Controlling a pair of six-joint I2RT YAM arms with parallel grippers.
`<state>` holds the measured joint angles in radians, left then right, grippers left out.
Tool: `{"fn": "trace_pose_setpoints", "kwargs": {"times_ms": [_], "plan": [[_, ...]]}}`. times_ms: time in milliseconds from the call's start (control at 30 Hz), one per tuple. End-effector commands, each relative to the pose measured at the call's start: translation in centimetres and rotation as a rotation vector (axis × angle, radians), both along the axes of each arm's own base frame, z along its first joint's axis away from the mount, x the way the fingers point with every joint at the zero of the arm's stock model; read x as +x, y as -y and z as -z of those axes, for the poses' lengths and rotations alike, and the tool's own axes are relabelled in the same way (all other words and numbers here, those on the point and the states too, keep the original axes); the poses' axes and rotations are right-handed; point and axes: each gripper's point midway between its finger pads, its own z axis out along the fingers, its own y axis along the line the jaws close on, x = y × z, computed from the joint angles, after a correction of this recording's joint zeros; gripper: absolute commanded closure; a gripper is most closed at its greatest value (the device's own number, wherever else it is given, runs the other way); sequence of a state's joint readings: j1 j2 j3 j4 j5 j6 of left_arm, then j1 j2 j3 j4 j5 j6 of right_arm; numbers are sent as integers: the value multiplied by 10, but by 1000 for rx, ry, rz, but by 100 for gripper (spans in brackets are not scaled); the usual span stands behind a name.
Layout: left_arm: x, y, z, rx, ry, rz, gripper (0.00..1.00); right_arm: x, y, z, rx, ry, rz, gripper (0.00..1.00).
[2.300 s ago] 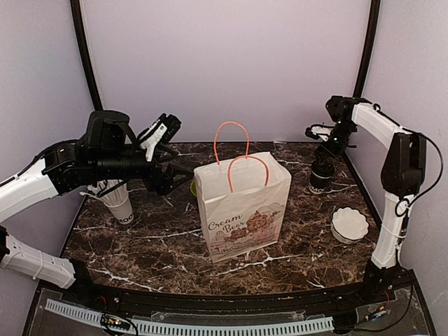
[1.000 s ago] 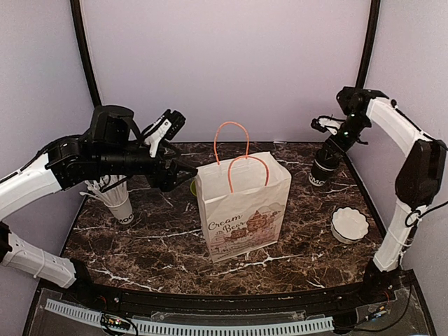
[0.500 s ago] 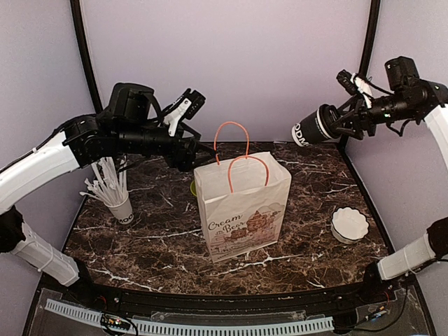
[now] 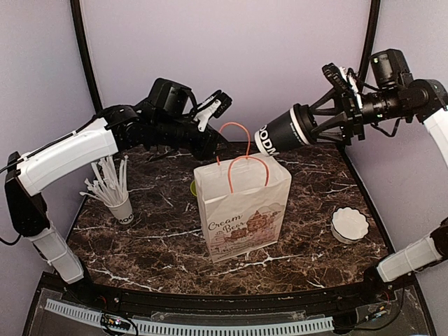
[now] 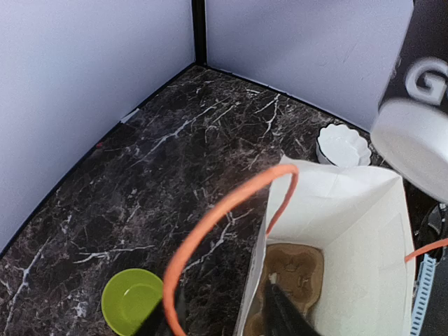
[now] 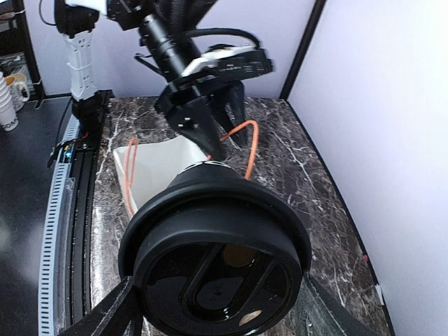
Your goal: Pack the takeout coffee
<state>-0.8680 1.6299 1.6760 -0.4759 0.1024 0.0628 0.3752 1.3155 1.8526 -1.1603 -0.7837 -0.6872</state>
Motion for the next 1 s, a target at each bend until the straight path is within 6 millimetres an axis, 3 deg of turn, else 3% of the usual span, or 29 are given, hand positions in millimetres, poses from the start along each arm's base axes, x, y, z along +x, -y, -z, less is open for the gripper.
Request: {"fn": "trace_pose_setpoints", "kwargs": {"times_ms": [0,167,267,433,633,700,733,800,867,967], "plan": [[-4,9,-17,-37,7,50,70,-16,-23,4,-31,19,-81,60],[-9,24,-14,-47,-14,124,99,-13,-46,18,-99,22,-107,60],[-12,32,-16,-62,-25,166,100,-8,-60,33,-163,27,-117,60],[-20,40,-27,-95,-37,223,100,-15,-82,57,-258,20,-165,61],[-28,48,-33,-111,-40,270,100,-20,-90,74,-347,71,-164,62],[-32,51,-36,-110,-39,283,87,-23,-91,83,-392,84,-169,62],[-35,52,-36,-103,-41,290,73,-28,-91,87,-414,89,-181,62],[-35,52,-37,-87,-32,280,56,-36,-91,97,-454,97,-198,63],[-36,48,-39,-64,-18,261,45,-43,-90,106,-485,108,-210,63],[-42,34,-51,-46,7,229,38,-54,-87,115,-528,135,-233,63]]}}
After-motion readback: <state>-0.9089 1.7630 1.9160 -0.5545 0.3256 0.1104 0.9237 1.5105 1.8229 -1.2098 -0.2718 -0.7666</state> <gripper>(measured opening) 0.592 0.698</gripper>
